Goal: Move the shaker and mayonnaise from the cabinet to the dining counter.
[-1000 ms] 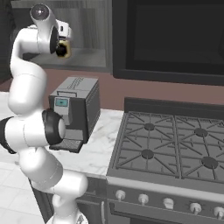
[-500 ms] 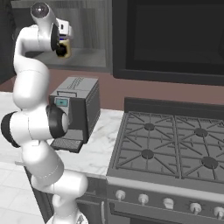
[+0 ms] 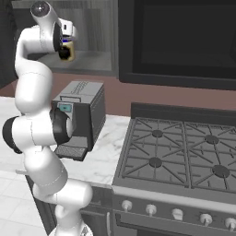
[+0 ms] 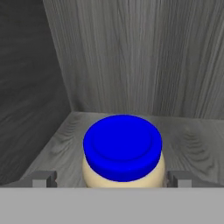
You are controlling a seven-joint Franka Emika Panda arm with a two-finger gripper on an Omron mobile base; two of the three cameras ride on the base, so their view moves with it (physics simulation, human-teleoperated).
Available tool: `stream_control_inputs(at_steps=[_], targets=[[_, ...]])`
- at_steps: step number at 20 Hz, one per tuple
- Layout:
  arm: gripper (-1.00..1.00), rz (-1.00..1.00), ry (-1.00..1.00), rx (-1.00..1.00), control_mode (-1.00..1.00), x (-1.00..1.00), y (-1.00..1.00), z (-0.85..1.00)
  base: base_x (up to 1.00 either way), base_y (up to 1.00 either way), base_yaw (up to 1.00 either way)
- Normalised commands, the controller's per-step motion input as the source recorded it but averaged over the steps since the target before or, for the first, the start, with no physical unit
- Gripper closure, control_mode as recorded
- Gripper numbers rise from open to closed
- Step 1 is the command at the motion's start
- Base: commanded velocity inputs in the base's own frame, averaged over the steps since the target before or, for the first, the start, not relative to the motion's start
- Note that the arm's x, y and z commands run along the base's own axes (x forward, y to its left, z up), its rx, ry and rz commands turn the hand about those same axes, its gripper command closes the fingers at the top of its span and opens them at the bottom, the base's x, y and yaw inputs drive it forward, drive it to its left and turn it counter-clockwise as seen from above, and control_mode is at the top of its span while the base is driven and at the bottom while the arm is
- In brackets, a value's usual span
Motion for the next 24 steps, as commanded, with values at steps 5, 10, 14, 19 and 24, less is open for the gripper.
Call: stream_control_inputs(at_steps=[5,10,14,19,24], targets=[[-1.0,-0.08,0.0,0.0,-1.0,0.05,0.0,-0.06,0.0,0.0,0.0],[-1.0,-0.08,0.0,0.0,-1.0,0.09,-0.02,-0.06,0.0,0.0,0.0],[-1.0,-0.04,0.0,0.0,-1.0,0.12,-0.07,0.0,0.0,0.0,0.0],[-1.0,-0.03,0.0,0.0,-1.0,0.15,-0.04,0.0,0.0,0.0,0.0],[-1.0,0.0,0.0,0.0,-1.0,0.17,0.0,0.0,0.0,0.0,0.0]])
